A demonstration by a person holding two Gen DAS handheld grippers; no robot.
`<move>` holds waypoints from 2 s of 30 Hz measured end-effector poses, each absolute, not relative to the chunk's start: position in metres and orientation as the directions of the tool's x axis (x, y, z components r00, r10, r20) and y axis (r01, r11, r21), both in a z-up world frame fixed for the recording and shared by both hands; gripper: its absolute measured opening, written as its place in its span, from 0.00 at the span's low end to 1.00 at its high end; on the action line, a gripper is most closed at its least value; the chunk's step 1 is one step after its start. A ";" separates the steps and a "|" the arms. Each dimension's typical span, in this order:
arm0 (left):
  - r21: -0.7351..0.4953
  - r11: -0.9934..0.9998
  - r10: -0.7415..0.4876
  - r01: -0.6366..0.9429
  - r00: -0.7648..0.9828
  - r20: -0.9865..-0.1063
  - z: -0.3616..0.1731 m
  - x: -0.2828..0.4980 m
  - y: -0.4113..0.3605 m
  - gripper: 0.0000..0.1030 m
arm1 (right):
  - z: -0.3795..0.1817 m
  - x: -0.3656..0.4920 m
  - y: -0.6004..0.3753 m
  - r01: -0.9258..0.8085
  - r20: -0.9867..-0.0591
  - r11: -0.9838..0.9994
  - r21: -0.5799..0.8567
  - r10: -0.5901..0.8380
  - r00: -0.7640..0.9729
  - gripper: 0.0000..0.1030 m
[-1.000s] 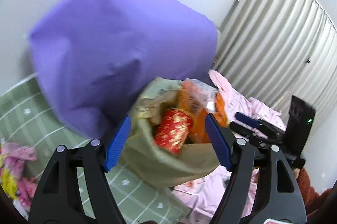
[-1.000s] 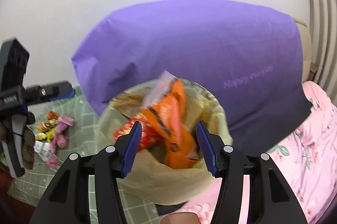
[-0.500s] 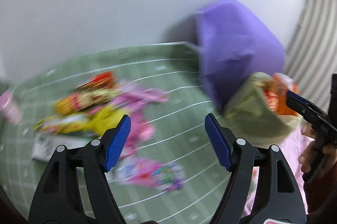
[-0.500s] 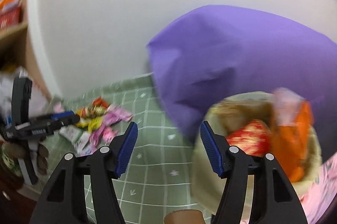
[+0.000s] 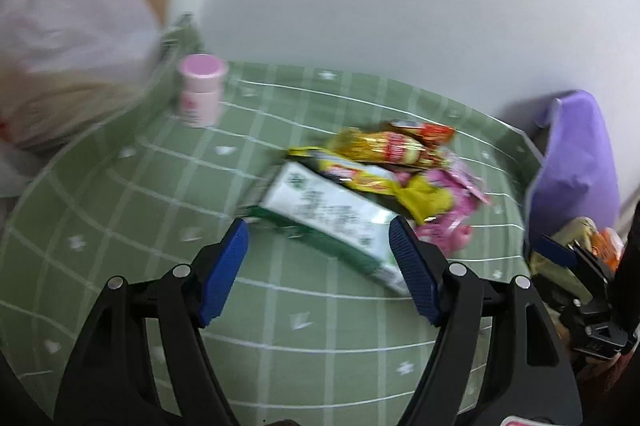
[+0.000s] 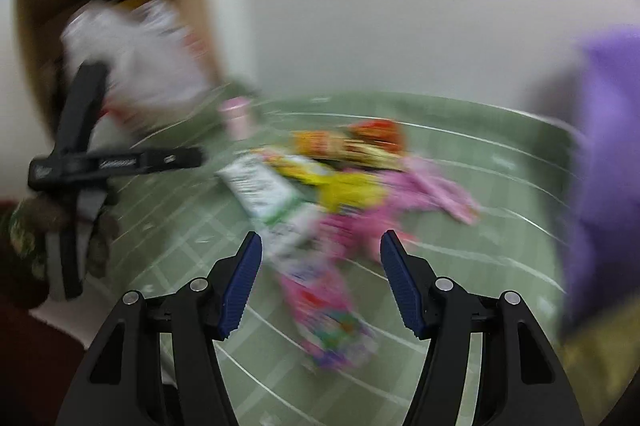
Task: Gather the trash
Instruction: 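Move the right tool back to the table and grasp the green milk carton, then hold the milk carton in the right tool while the left tool grasps a yellow snack wrapper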
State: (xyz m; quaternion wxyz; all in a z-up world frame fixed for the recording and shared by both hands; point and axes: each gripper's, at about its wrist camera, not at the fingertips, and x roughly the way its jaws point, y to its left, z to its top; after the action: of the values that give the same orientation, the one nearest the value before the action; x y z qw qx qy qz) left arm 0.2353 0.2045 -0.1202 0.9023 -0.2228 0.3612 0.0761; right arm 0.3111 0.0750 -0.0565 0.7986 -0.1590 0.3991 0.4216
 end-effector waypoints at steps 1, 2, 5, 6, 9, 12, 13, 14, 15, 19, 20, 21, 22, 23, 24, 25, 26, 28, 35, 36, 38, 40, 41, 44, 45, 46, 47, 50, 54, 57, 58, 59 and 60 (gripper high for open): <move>-0.341 0.886 -0.009 -0.315 0.724 -0.690 -0.120 0.229 0.211 0.67 | -0.061 0.313 0.089 -0.826 -0.777 0.558 0.082 0.554 0.297 0.57; -0.338 0.882 0.003 -0.328 0.721 -0.693 -0.120 0.224 0.215 0.67 | -0.069 0.317 0.108 -0.857 -0.786 0.509 0.077 0.560 0.262 0.57; -0.340 0.865 0.028 -0.369 0.712 -0.701 -0.120 0.205 0.229 0.67 | -0.092 0.331 0.157 -0.904 -0.818 0.421 0.076 0.545 0.184 0.57; -0.331 0.863 0.043 -0.382 0.708 -0.705 -0.119 0.199 0.233 0.67 | -0.097 0.334 0.166 -0.911 -0.826 0.406 0.077 0.538 0.170 0.57; -0.286 0.869 0.086 -0.405 0.692 -0.717 -0.115 0.179 0.241 0.67 | -0.122 0.348 0.206 -0.932 -0.869 0.359 0.048 0.476 0.139 0.57; -0.290 0.863 0.087 -0.415 0.685 -0.723 -0.114 0.164 0.251 0.67 | -0.141 0.360 0.230 -0.938 -0.901 0.345 0.028 0.415 0.126 0.57; -0.295 0.860 0.084 -0.417 0.686 -0.723 -0.114 0.162 0.254 0.67 | -0.144 0.363 0.233 -0.939 -0.906 0.341 0.040 0.408 0.110 0.56; -0.300 0.857 0.082 -0.418 0.686 -0.723 -0.114 0.160 0.257 0.67 | -0.148 0.367 0.239 -0.937 -0.910 0.345 0.054 0.402 0.096 0.56; -0.304 0.856 0.077 -0.417 0.686 -0.724 -0.116 0.158 0.260 0.67 | -0.151 0.371 0.243 -0.934 -0.913 0.350 0.065 0.398 0.086 0.56; -0.314 0.856 0.054 -0.411 0.676 -0.735 -0.122 0.160 0.263 0.67 | -0.146 0.374 0.246 -0.922 -0.903 0.375 0.096 0.422 0.078 0.51; -0.315 0.859 0.047 -0.404 0.674 -0.737 -0.122 0.162 0.262 0.67 | -0.138 0.372 0.242 -0.918 -0.892 0.383 0.104 0.445 0.084 0.51; -0.314 0.862 0.041 -0.397 0.674 -0.737 -0.123 0.163 0.260 0.67 | -0.128 0.369 0.237 -0.913 -0.876 0.392 0.111 0.473 0.096 0.51; -0.314 0.866 0.036 -0.389 0.675 -0.737 -0.123 0.166 0.258 0.67 | -0.119 0.367 0.233 -0.909 -0.864 0.401 0.113 0.491 0.110 0.51; -0.316 0.868 0.031 -0.384 0.676 -0.737 -0.123 0.168 0.256 0.67 | -0.109 0.365 0.227 -0.905 -0.851 0.410 0.114 0.510 0.123 0.51; -0.319 0.869 0.024 -0.379 0.675 -0.737 -0.123 0.171 0.253 0.67 | -0.095 0.362 0.217 -0.897 -0.831 0.426 0.115 0.536 0.148 0.51; -0.322 0.869 0.019 -0.376 0.674 -0.738 -0.124 0.174 0.251 0.67 | -0.085 0.360 0.209 -0.891 -0.820 0.439 0.115 0.548 0.165 0.50; -0.328 0.869 0.008 -0.370 0.674 -0.739 -0.125 0.177 0.248 0.67 | -0.074 0.359 0.199 -0.882 -0.806 0.458 0.115 0.562 0.186 0.50; -0.340 0.873 -0.014 -0.351 0.677 -0.736 -0.125 0.184 0.240 0.67 | -0.049 0.360 0.173 -0.852 -0.779 0.507 0.128 0.583 0.230 0.50; -0.357 0.909 -0.115 -0.216 0.692 -0.712 -0.118 0.216 0.197 0.67 | 0.009 0.356 0.065 -0.698 -0.717 0.708 0.110 0.543 0.438 0.50; -0.369 0.911 -0.143 -0.186 0.697 -0.703 -0.118 0.222 0.188 0.67 | 0.012 0.355 0.050 -0.672 -0.715 0.733 0.106 0.526 0.461 0.50; -0.377 0.914 -0.167 -0.150 0.709 -0.685 -0.117 0.230 0.179 0.67 | 0.011 0.353 0.033 -0.633 -0.716 0.766 0.107 0.501 0.486 0.50; -0.367 0.926 -0.190 -0.092 0.726 -0.661 -0.115 0.244 0.169 0.68 | 0.010 0.347 0.011 -0.591 -0.721 0.797 0.121 0.480 0.500 0.50; -0.353 0.933 -0.192 -0.075 0.725 -0.662 -0.114 0.252 0.168 0.68 | 0.008 0.343 0.001 -0.569 -0.724 0.812 0.131 0.470 0.504 0.50; -0.315 0.949 -0.213 -0.008 0.720 -0.660 -0.113 0.284 0.170 0.68 | 0.005 0.331 -0.021 -0.509 -0.724 0.846 0.158 0.450 0.523 0.50; -0.310 0.951 -0.226 0.015 0.718 -0.659 -0.112 0.299 0.173 0.68 | 0.004 0.327 -0.027 -0.488 -0.725 0.857 0.169 0.443 0.528 0.50; -0.304 0.952 -0.231 0.025 0.711 -0.665 -0.112 0.308 0.175 0.68 | 0.001 0.322 -0.031 -0.472 -0.726 0.864 0.177 0.438 0.530 0.50; -0.299 0.954 -0.233 0.031 0.703 -0.672 -0.113 0.316 0.177 0.68 | -0.001 0.319 -0.035 -0.457 -0.727 0.870 0.186 0.435 0.531 0.50; -0.298 0.953 -0.256 0.056 0.673 -0.694 -0.119 0.348 0.186 0.68 | -0.005 0.308 -0.045 -0.419 -0.735 0.887 0.194 0.414 0.536 0.50; -0.286 0.952 -0.287 0.109 0.644 -0.709 -0.124 0.378 0.187 0.68 | -0.008 0.290 -0.051 -0.395 -0.752 0.902 0.175 0.381 0.538 0.50; -0.261 0.961 -0.258 0.088 0.614 -0.746 -0.135 0.400 0.192 0.68 | -0.009 0.281 -0.056 -0.368 -0.761 0.910 0.192 0.375 0.530 0.50; -0.280 0.957 -0.266 0.072 0.601 -0.754 -0.141 0.405 0.195 0.68 | -0.009 0.279 -0.061 -0.362 -0.764 0.913 0.190 0.369 0.530 0.50; -0.305 0.951 -0.279 0.057 0.586 -0.761 -0.146 0.408 0.199 0.68 | -0.009 0.277 -0.063 -0.354 -0.767 0.917 0.182 0.358 0.532 0.50; -0.346 0.938 -0.304 0.034 0.564 -0.768 -0.154 0.408 0.203 0.68 | -0.009 0.277 -0.066 -0.350 -0.769 0.920 0.178 0.352 0.534 0.50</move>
State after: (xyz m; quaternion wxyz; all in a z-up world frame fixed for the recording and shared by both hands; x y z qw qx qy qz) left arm 0.4082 0.2029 -0.1542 0.8719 -0.1477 0.4567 -0.0968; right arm 0.2773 -0.0660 -0.0088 0.8757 0.0010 0.4395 0.2002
